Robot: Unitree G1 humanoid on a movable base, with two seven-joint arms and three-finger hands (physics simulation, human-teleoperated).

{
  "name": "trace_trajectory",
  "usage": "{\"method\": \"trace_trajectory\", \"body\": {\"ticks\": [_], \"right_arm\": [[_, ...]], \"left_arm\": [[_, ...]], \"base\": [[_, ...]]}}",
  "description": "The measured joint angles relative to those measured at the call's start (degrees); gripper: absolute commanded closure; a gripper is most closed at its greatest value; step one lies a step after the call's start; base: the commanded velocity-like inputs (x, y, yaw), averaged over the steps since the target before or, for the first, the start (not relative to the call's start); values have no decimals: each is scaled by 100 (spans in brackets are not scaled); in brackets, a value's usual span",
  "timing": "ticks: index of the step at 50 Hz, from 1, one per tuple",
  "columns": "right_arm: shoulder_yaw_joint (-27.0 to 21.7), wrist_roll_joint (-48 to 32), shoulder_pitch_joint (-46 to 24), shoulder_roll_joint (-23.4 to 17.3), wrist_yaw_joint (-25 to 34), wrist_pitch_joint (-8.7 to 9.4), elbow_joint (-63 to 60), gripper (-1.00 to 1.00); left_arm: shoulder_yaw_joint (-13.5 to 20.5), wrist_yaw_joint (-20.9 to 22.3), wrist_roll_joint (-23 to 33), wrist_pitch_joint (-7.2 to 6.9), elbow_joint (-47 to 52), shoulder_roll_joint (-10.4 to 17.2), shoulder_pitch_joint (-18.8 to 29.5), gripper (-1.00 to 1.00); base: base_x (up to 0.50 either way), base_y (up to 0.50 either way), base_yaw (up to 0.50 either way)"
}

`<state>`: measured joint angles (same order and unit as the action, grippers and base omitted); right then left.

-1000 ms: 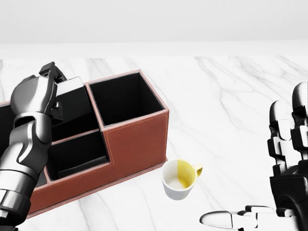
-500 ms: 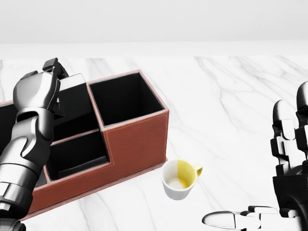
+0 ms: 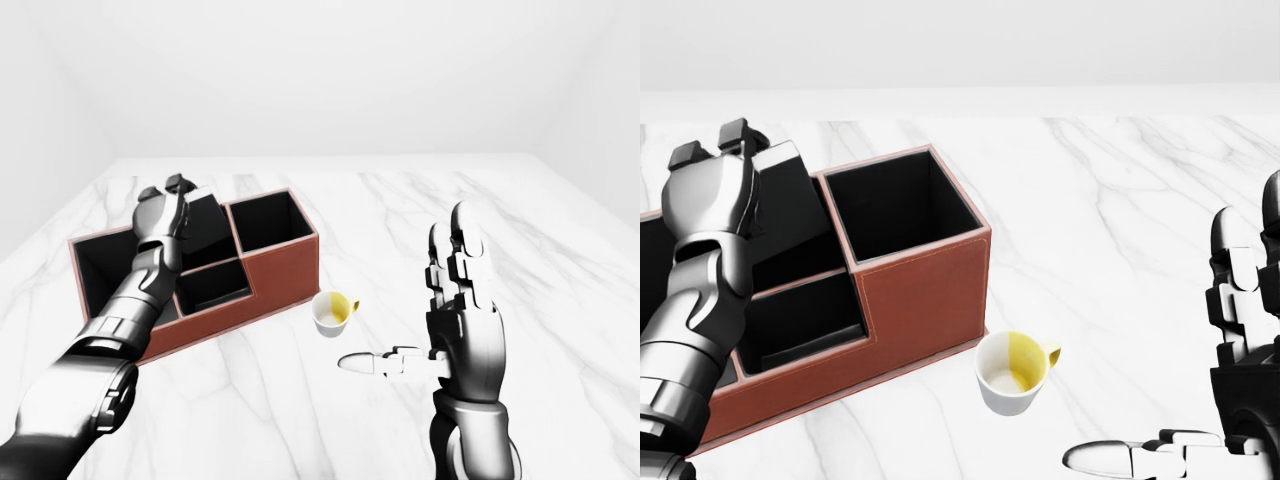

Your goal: Pick up the book and place it in the front compartment of the caddy.

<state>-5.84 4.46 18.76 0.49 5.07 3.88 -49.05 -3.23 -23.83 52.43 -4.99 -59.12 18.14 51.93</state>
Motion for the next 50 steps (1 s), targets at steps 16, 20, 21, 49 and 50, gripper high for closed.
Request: {"method": "trace_trajectory", "body": {"ticks": [16, 20, 21, 49, 50], "right_arm": [[11, -11, 4, 3, 3, -13, 11, -99], [16, -19, -5, 0, 0, -18, 32, -99], [17, -20, -7, 0, -1, -18, 35, -100], [3, -20, 4, 2, -5, 13, -9, -100], [7, -23, 8, 4, -6, 12, -13, -100]], "left_arm": [[-184, -57, 292, -1, -88, -521, 5, -100], [-223, -64, 366, -1, -24, -606, 20, -100], [-230, -63, 383, -1, -2, -622, 24, -100], [-194, 2744, 2379, -1, 4530, -776, -1407, -100], [-160, 3027, 2587, -1, 4873, -792, -1517, -100]], "base": [[0, 0, 0], [0, 0, 0], [0, 0, 0], [0, 0, 0], [0, 0, 0]]}}
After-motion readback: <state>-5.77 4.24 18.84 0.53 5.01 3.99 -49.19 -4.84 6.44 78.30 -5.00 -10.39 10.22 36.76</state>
